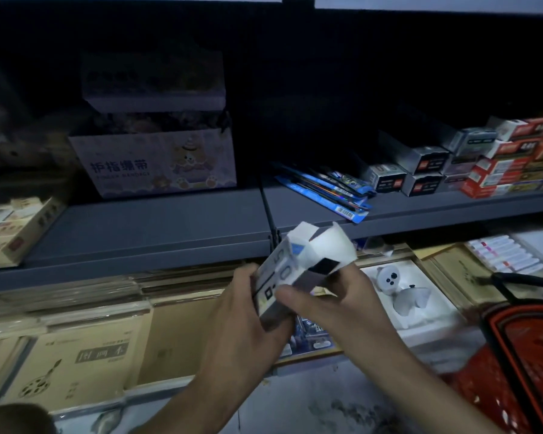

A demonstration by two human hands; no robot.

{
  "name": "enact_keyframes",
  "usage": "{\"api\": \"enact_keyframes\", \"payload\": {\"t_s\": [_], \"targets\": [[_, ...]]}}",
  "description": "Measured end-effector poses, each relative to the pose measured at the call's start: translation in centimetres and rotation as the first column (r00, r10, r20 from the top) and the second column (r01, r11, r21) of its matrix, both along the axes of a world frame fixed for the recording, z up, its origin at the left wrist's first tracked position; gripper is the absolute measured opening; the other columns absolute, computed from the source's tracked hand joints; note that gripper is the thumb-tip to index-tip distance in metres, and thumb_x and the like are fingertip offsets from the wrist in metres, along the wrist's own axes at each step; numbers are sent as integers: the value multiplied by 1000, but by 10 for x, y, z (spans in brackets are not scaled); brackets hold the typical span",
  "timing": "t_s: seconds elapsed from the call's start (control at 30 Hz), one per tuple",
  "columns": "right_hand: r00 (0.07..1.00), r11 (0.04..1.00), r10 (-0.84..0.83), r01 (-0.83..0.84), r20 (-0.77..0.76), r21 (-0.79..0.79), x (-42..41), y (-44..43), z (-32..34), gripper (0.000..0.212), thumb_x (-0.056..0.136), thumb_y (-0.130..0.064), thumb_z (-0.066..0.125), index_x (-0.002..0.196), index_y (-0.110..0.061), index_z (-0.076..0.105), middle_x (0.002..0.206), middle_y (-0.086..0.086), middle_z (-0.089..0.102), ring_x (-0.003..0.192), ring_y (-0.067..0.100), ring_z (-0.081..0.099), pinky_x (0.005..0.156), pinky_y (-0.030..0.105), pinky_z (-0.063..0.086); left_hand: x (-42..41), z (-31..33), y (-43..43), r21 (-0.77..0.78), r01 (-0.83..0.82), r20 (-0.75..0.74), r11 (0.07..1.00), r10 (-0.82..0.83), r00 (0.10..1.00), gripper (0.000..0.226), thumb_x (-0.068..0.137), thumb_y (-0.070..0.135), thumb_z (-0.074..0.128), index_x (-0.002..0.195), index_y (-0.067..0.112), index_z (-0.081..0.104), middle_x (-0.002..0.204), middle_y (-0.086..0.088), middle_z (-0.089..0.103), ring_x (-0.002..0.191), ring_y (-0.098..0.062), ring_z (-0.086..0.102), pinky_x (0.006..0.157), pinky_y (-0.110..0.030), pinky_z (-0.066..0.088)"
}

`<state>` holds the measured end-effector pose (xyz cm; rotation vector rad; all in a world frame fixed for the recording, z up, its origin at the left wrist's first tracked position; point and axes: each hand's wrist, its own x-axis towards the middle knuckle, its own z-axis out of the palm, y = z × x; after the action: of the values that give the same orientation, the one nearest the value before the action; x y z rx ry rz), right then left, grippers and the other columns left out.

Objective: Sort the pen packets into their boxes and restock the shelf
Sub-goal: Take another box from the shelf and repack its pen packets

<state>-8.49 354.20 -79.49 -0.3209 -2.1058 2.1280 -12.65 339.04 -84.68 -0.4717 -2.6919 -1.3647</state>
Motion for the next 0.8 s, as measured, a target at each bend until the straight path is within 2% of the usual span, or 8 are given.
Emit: {"api": "enact_keyframes", "payload": {"t_s": [0.13, 0.23, 0.3, 0.4, 0.5, 0.6, 0.67, 0.8], "targets": [[997, 996, -77, 76, -17, -45, -4, 9, -1, 23, 83, -11, 83, 101, -1, 74, 89, 7, 81, 87, 19, 78, 71, 26, 58, 3, 13, 9, -128, 147, -157, 981, -167, 973, 64, 80, 55, 53, 139, 40, 33, 122, 19, 53, 104, -6, 57, 78, -28, 51], [983, 981, -172, 165, -69, -100, -4, 25, 3, 35, 78, -29, 82, 107, -10, 73, 96, 1, 81, 95, 14, 76, 75, 23, 59, -5, 21, 13, -157, 262, -240, 952, -294, 925, 51, 96, 51, 43, 143, 33, 41, 125, 15, 50, 111, -9, 54, 90, -34, 49], [973, 971, -216, 204, -85, -124, -4, 35, 6, 36, 83, -40, 80, 111, -18, 74, 104, -1, 80, 101, 16, 75, 81, 29, 58, -18, 26, 14, -185, 266, -315, 946, -314, 896, 47, 100, 45, 39, 144, 30, 47, 135, 12, 52, 122, -12, 52, 99, -37, 45], [947, 944, -307, 289, -95, -161, 0, 53, 10, 31, 85, -48, 75, 109, -30, 76, 103, 0, 80, 95, 20, 77, 77, 35, 53, -40, 42, 26, -291, 220, -420, 931, -330, 845, 53, 94, 36, 46, 146, 24, 48, 139, 7, 53, 128, -16, 50, 103, -36, 40], [918, 916, -384, 366, -97, -167, 4, 74, 13, 28, 91, -47, 70, 110, -26, 76, 101, 2, 80, 94, 23, 77, 77, 38, 53, -65, 63, 50, -454, 150, -514, 878, -396, 761, 67, 87, 41, 56, 150, 21, 46, 145, 2, 51, 135, -20, 47, 112, -36, 35], [893, 889, -443, 425, -83, -171, 6, 92, 16, 27, 97, -45, 62, 110, -26, 76, 103, 0, 80, 97, 23, 77, 87, 45, 55, -96, 79, 76, -624, 175, -481, 761, -551, 681, 94, 86, 71, 55, 160, 20, 29, 160, -1, 37, 149, -21, 32, 124, -39, 22], [881, 878, -466, 448, -84, -167, 7, 100, 18, 28, 98, -46, 60, 111, -27, 75, 104, -3, 80, 97, 20, 77, 92, 48, 55, -117, 87, 95, -721, 184, -401, 668, -619, 676, 119, 75, 91, 51, 164, 20, 14, 167, -2, 24, 154, -22, 21, 127, -41, 16], [875, 871, -476, 455, -90, -188, 9, 111, 23, 27, 98, -48, 60, 111, -28, 74, 104, -5, 80, 95, 17, 77, 95, 51, 54, -151, 91, 131, -806, 208, -277, 554, -664, 695, 141, 60, 101, 53, 164, 20, 3, 171, 1, 12, 154, -23, 21, 123, -45, 25]]}}
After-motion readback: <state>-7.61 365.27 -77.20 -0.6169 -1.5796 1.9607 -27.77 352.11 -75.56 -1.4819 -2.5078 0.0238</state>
